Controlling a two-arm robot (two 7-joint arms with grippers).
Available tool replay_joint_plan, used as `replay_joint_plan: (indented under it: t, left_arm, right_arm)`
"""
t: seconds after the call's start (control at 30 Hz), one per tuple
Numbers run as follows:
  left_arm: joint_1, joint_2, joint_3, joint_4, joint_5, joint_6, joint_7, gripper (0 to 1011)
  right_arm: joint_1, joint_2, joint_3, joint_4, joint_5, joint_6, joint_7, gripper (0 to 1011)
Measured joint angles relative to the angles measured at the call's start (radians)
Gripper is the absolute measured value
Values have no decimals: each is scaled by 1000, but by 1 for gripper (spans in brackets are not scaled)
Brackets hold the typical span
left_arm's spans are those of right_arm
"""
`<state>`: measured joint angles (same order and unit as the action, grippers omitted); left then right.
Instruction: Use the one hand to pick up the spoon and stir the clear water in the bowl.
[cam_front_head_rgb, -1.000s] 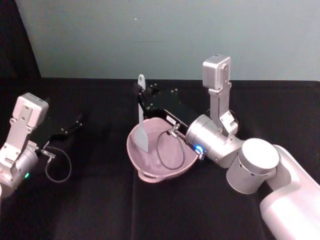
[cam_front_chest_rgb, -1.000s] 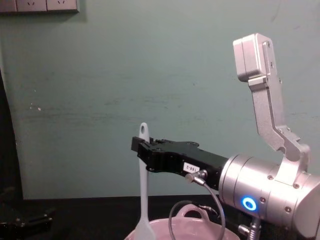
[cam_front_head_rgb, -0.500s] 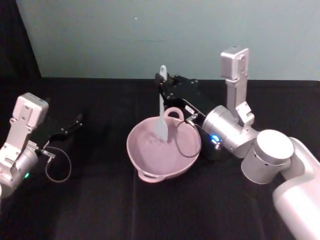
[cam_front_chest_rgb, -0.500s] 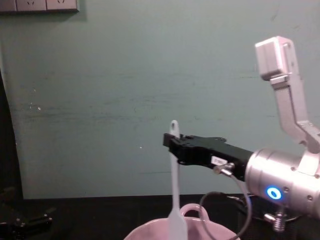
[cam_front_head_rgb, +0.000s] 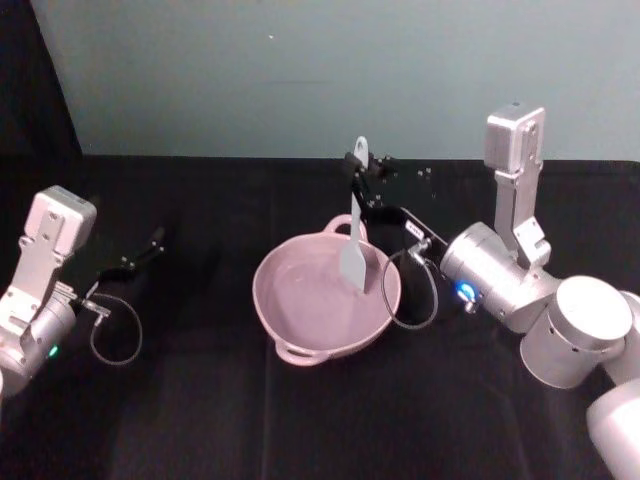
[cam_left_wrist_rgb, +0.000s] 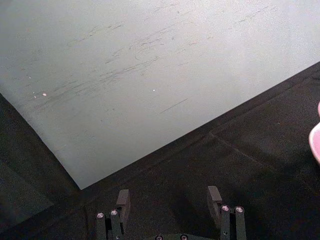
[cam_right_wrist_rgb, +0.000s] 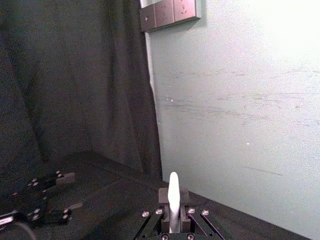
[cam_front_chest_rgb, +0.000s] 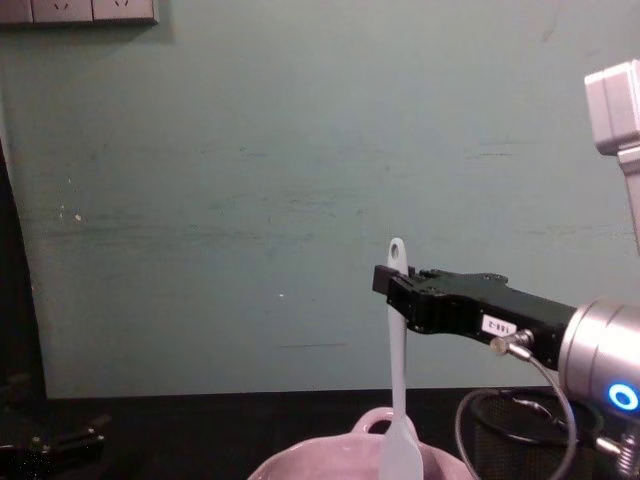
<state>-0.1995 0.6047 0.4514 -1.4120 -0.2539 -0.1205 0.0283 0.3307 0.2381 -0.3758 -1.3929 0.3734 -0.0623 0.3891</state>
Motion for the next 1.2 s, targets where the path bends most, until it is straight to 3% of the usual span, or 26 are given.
replay_joint_plan:
  t: [0.23,0.47,0.83,1.2]
  left_arm:
    - [0,0,0,0,0,0,0,1011]
    - [0,0,0,0,0,0,0,1011]
    - [0,0,0,0,0,0,0,1011]
    - [0,0,0,0,0,0,0,1011]
  right_arm:
    - [-47,14,-11,-54,7,6,10,114]
    - [-56,1,-44,-66,6,8,21,114]
    - [15,-63,-96,9,-11,1,29,114]
    - [89,-93,-87,106,-21,-7,21,114]
